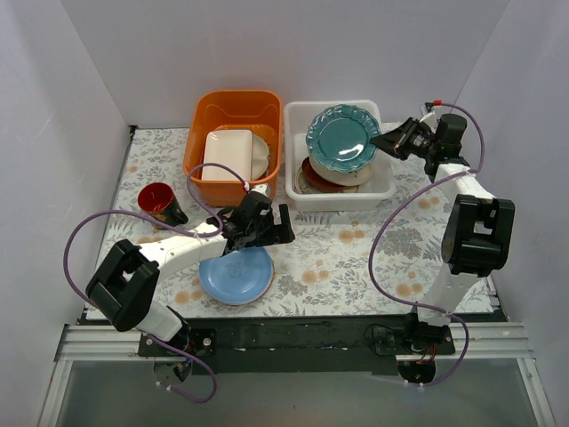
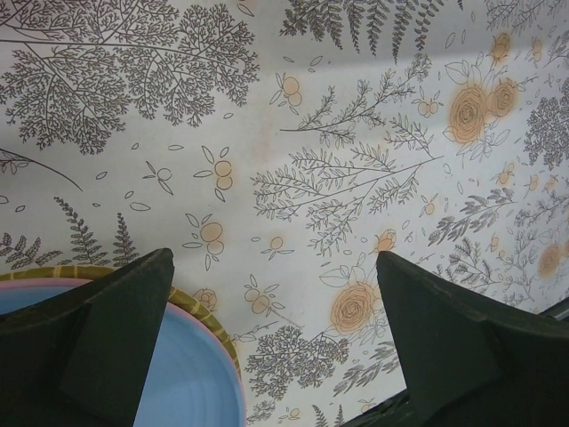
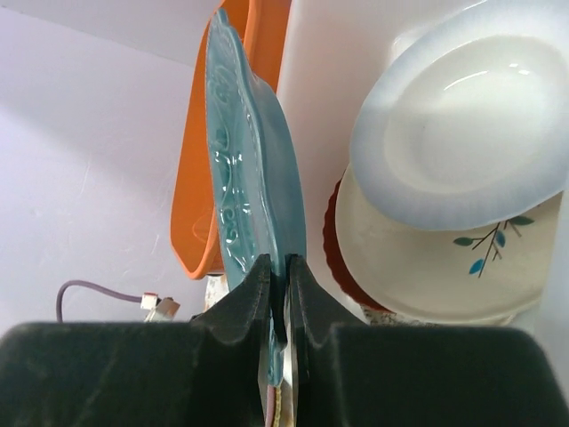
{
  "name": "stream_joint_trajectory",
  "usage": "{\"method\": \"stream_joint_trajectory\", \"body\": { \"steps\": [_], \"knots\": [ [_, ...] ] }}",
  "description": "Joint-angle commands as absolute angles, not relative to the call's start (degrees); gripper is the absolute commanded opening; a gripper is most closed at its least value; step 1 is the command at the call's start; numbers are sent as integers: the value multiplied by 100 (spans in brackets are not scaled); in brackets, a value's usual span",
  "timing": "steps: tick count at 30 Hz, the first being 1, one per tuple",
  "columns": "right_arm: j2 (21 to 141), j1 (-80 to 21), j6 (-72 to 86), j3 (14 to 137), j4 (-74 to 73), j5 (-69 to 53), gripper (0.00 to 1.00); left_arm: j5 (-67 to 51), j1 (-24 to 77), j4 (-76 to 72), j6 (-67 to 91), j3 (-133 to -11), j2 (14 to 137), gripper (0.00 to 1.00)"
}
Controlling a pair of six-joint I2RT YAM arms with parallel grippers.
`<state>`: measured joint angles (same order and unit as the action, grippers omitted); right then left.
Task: Place the plates into the plastic bin on the countertop
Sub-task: Place the plate in the plastic bin.
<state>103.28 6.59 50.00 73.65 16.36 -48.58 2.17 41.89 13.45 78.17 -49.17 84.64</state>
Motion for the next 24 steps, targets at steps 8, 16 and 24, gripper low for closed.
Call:
{"method": "stream_joint_trajectory", "body": {
  "steps": [8,16,24],
  "knots": [
    [10854,563,5063,8596,1626,-4887,1,396,4219,1424,7778,-4816,8104,98],
    [11153,448,4659,8877,959,-4939,1,404,4228,1441,7787,-4799,8077,98],
    [11285,378,4149,8886,361,-4702,1,413,4228,1441,7796,-4737,8042,98]
  ]
}}
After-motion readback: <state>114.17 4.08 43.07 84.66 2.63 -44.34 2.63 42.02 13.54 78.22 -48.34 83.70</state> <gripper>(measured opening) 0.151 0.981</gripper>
